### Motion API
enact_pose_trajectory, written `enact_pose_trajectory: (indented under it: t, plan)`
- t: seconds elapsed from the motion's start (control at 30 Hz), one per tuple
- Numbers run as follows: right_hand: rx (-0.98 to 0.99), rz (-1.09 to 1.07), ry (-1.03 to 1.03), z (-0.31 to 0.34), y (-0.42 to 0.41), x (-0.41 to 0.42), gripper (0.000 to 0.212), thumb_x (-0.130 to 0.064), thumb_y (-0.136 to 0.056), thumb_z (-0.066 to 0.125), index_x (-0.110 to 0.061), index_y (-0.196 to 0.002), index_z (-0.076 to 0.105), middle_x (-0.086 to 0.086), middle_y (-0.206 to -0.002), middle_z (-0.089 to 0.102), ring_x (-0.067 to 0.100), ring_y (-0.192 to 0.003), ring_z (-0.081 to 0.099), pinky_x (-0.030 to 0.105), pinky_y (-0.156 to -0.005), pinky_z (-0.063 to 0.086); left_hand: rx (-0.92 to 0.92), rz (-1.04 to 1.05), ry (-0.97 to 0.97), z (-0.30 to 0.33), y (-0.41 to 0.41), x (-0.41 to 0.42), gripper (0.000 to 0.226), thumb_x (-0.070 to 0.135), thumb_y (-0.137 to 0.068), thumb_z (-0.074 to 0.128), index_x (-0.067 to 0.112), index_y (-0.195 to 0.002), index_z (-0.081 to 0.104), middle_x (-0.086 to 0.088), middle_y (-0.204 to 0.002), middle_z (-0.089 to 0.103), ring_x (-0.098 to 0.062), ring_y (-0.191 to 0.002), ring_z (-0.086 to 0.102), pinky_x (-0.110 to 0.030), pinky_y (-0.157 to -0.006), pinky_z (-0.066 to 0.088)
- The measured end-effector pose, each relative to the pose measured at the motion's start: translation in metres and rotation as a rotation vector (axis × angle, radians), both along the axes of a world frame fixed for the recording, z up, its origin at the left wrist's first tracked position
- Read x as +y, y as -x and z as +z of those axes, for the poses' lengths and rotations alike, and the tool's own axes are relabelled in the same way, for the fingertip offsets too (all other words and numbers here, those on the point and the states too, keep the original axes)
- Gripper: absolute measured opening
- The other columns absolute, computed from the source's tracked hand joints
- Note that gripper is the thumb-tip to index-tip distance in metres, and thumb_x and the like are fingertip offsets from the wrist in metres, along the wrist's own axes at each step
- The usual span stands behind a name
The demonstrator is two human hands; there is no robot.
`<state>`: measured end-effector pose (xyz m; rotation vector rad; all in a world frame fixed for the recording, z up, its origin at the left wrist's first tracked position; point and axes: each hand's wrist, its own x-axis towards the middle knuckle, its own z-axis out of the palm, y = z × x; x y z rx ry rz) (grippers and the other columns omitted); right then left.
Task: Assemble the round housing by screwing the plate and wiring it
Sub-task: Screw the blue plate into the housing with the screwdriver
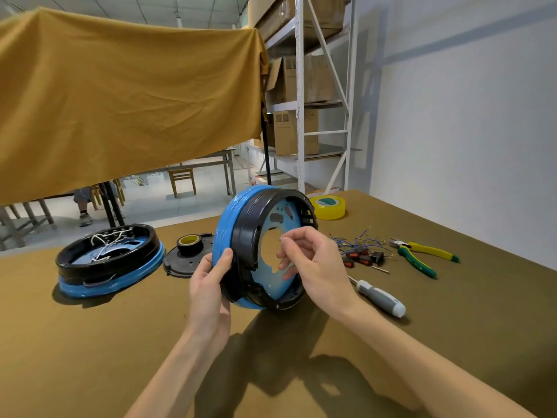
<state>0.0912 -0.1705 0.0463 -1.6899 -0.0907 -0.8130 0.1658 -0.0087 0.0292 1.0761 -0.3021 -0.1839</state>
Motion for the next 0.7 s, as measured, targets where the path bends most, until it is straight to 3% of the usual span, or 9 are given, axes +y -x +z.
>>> enact_pose_trajectory:
  t: [0.27,0.53,0.7]
  plan:
    - [-0.071,0.066,0.0,0.024,-0.01,0.011,0.011,-0.013,-0.097,0.07,-0.003,-0.099,0.074,0.008,-0.08,0.077,0.024,-0.07,0.075,0.029,-0.065,0.062,-0.002,-0.02,0.035,-0.002,-0.002,-0.001,0.025,0.028,-0.094,0.065,0.01,-0.112,0.067,-0.011,-0.107,0.074,-0.022,-0.1,0.07,-0.042,-0.089,0.056]
    - [-0.04,0.011,0.064,0.036,-0.006,0.003,0.009,-0.013,-0.095,0.073,-0.004,-0.094,0.076,0.007,-0.075,0.076,0.022,-0.066,0.075,0.03,-0.062,0.062,-0.075,-0.009,0.015,-0.005,0.001,-0.004,0.029,0.034,-0.086,0.069,0.014,-0.107,0.069,-0.008,-0.103,0.075,-0.017,-0.094,0.071,-0.042,-0.086,0.056]
    - [0.062,0.015,0.105,0.037,-0.001,-0.004,0.009,-0.013,-0.095,0.072,-0.005,-0.095,0.076,0.007,-0.077,0.077,0.023,-0.07,0.077,0.037,-0.067,0.065,-0.097,0.008,-0.001,-0.005,0.004,-0.006,0.031,0.035,-0.086,0.068,0.014,-0.109,0.069,-0.009,-0.106,0.074,-0.017,-0.097,0.071,-0.046,-0.092,0.055]
